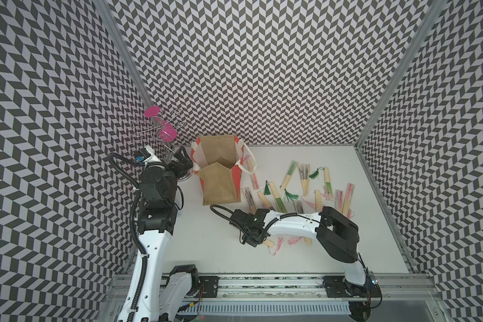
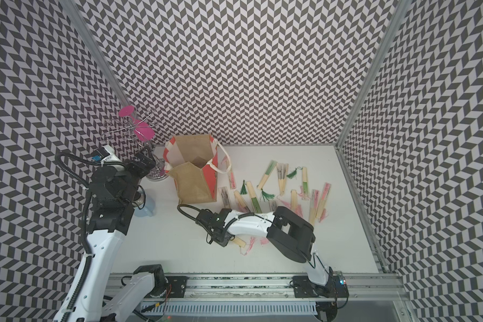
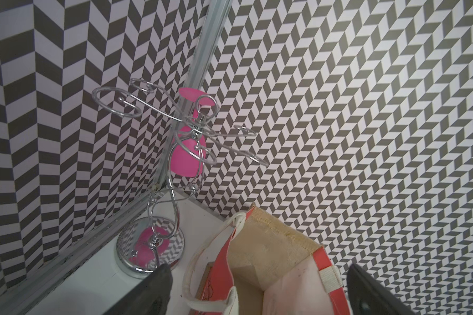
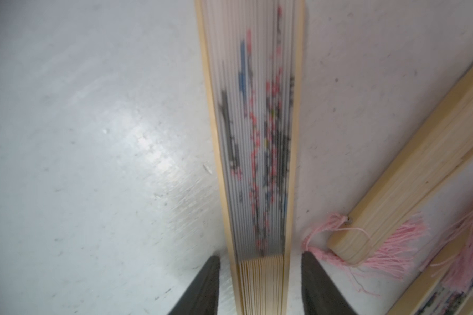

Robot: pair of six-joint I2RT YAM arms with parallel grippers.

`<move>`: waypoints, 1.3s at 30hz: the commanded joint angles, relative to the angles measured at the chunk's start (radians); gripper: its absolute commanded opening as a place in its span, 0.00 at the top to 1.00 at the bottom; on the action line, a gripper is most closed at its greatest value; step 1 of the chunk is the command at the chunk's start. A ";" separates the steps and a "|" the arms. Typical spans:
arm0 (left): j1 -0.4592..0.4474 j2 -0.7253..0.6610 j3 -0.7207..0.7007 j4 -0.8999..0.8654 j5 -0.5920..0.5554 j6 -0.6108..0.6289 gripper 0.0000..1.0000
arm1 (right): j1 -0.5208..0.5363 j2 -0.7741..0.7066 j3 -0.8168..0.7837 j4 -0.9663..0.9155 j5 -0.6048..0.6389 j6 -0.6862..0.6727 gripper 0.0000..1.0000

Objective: Take out the folding fans from the tote bags
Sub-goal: Place the folding fan at the center of the board.

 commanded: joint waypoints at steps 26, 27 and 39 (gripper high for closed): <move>-0.544 -0.102 -0.540 0.136 -0.486 -0.026 0.02 | -0.760 -1.147 -0.642 0.452 0.320 0.477 0.00; -0.531 -0.097 -0.556 0.150 -0.494 -0.044 0.02 | -0.780 -1.150 -0.663 0.463 0.344 0.499 0.01; -0.247 0.118 -0.682 0.695 -0.537 0.116 0.00 | -0.887 -1.238 -1.015 0.992 0.542 0.393 0.00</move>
